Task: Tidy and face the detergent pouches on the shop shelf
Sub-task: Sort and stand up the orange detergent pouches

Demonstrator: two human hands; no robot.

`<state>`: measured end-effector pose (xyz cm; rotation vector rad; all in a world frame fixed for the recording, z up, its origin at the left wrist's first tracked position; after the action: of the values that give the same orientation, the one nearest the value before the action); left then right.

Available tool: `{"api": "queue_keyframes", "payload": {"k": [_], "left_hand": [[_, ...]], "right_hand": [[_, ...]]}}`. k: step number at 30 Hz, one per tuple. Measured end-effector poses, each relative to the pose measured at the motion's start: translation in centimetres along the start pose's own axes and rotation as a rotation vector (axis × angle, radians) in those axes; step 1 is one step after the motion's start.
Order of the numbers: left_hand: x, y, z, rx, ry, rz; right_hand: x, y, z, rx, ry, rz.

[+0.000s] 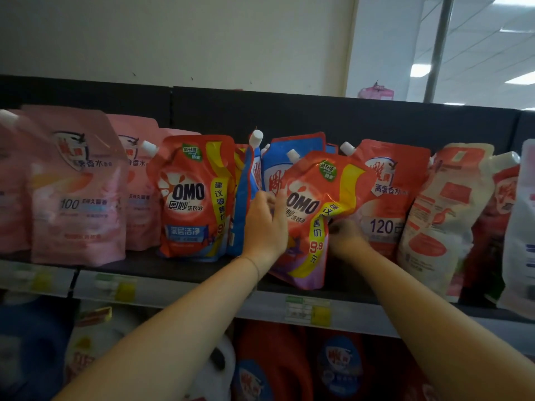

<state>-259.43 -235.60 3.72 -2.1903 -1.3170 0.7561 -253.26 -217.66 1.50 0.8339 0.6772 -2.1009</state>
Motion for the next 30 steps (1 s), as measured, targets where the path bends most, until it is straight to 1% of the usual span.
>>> {"api": "queue_keyframes", "payload": {"k": [3, 4, 6, 8, 10, 11, 12, 14, 16, 20, 23, 25, 27, 30], "left_hand": [[1.9, -0.9, 3.5, -0.364, 0.061, 0.169], [2.5, -1.0, 4.1, -0.441, 0.099, 0.211], [3.0, -1.1, 4.3, -0.470, 0.171, 0.230], [3.0, -1.0, 4.0, -0.462, 0.228, 0.201], [3.1, -0.6, 3.5, -0.458, 0.173, 0.151], [3.1, -0.4, 3.3, -0.458, 0.100, 0.119], [3.1, 0.1, 2.8, -0.448, 0.027, 0.084], [2.8, 1.1, 1.6, -0.395, -0.061, 0.005], [2.1, 2.1, 0.6, -0.331, -0.083, -0.063], [-0.3, 3.6, -0.8, -0.134, -0.100, -0.222], [-2.0, 5.0, -1.4, -0.010, -0.145, -0.325], [-3.3, 5.7, -1.1, 0.057, -0.172, -0.359], [-5.0, 6.1, -0.6, 0.121, -0.193, -0.383], [-8.0, 6.2, 0.0, 0.172, -0.177, -0.428]], "right_hand": [[-0.7, 1.6, -0.5, -0.076, -0.137, 0.043], [-1.1, 2.5, -0.7, -0.084, -0.192, 0.055], [-1.8, 4.2, -0.7, -0.092, -0.260, 0.144], [-1.7, 6.2, -0.1, -0.121, -0.308, 0.345], [-1.0, 8.0, 1.0, -0.150, -0.379, 0.491], [-0.6, 8.3, 1.4, -0.165, -0.376, 0.492], [-0.2, 8.3, 1.9, -0.192, -0.334, 0.439], [0.1, 8.1, 2.8, -0.260, -0.254, 0.280], [0.3, 8.3, 3.4, -0.341, -0.321, 0.188], [1.1, 8.6, 3.9, -0.442, -0.626, 0.129], [2.3, 8.6, 4.8, -0.468, -0.748, 0.064], [3.4, 8.4, 5.7, -0.492, -0.783, 0.037], [4.6, 8.1, 6.9, -0.524, -0.762, 0.018], [6.5, 7.9, 9.5, -0.573, -0.747, 0.024]]}}
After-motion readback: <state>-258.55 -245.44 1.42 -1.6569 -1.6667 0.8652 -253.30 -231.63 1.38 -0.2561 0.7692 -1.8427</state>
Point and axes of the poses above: each hand's wrist, its own y-axis away from the middle knuckle, its own x-axis out of the palm, z = x × y, the point moved 5 cm from there along -y, towards the middle knuckle, and after that the axes turned 12 degrees about z, right-handed, at the moved point
